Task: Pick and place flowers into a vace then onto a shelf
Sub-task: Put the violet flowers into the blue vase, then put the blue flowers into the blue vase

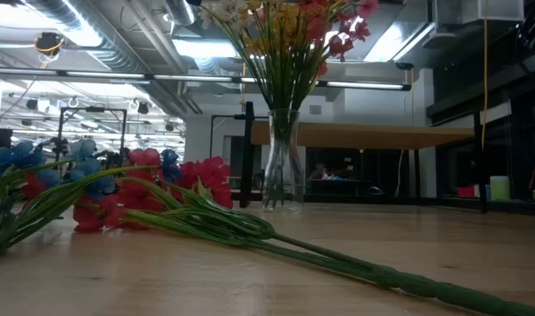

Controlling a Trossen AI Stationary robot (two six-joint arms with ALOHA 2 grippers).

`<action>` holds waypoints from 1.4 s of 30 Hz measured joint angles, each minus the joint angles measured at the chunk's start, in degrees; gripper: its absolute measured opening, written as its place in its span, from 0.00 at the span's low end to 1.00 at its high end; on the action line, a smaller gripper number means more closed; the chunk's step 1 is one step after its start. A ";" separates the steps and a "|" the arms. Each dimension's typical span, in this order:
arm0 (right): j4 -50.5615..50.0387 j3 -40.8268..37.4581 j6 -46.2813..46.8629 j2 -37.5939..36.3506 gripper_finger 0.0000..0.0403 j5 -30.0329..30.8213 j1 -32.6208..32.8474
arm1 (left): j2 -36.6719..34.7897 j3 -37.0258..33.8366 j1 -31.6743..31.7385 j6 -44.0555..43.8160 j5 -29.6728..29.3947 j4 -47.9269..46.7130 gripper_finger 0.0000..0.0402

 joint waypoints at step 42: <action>-28.83 2.16 6.30 -13.46 0.29 2.93 -1.56 | 0.00 0.00 0.00 -1.42 -0.06 0.00 0.02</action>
